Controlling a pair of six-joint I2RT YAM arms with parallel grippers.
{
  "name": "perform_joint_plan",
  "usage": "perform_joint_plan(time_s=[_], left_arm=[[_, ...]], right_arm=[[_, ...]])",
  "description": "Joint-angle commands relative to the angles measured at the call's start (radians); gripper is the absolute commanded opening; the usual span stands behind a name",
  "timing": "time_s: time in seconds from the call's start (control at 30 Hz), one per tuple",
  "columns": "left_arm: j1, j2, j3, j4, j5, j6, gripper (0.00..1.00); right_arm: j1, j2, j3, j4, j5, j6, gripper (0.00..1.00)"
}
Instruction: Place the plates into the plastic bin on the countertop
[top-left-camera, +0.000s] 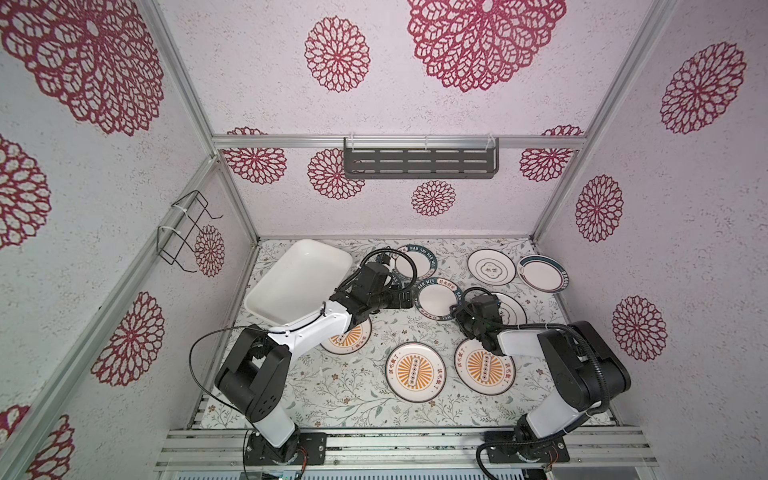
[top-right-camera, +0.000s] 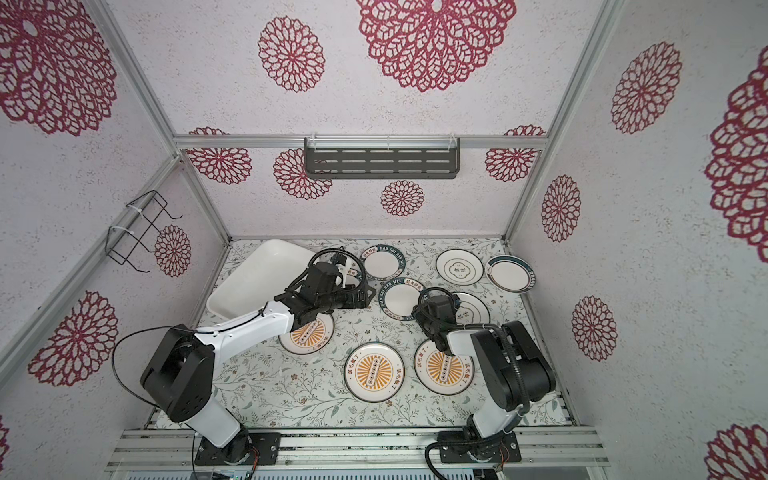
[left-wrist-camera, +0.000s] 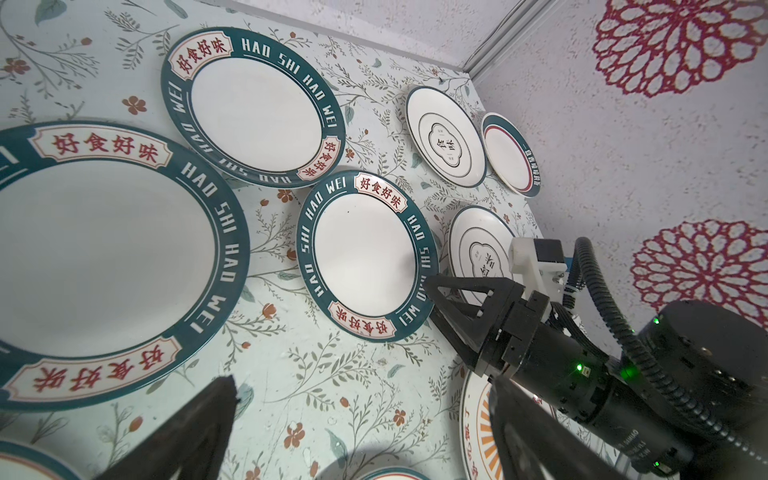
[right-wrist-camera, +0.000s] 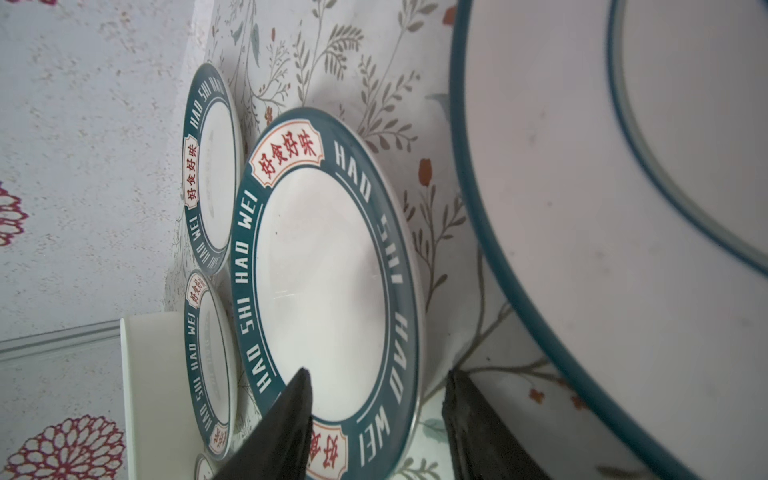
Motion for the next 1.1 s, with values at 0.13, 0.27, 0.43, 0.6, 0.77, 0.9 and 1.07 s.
perform_joint_plan(time_s=[0.13,0.27,0.43,0.6,0.77,0.9,1.07], left_arm=[[-0.007,-0.032,-0.019,0.007,-0.036,-0.015,0.97],[-0.007,-0.047,-0.029,0.010,-0.040,-0.021,0.97],[-0.007,-0.050,-0.037,0.012,-0.046,-0.025,0.97],[-0.006,-0.045,-0.026,0.005,-0.032,-0.023,0.97],[0.000,-0.037,-0.007,-0.011,-0.013,-0.016,0.97],[0.013,-0.010,0.049,-0.068,0.066,0.029,0.97],[0.020,0.029,0.105,-0.114,0.110,0.063,0.97]], right_arm=[[-0.013,0.045,-0.015,0.064,-0.033,0.056,0.31],[-0.028,0.068,-0.030,0.118,-0.060,0.073,0.08],[-0.043,0.081,-0.058,0.207,-0.100,0.106,0.00],[-0.042,0.023,-0.055,0.133,-0.064,0.065,0.00],[-0.042,-0.110,-0.018,-0.077,-0.006,-0.029,0.00],[-0.042,-0.240,0.048,-0.325,0.078,-0.140,0.00],[-0.043,-0.363,0.091,-0.423,0.073,-0.225,0.00]])
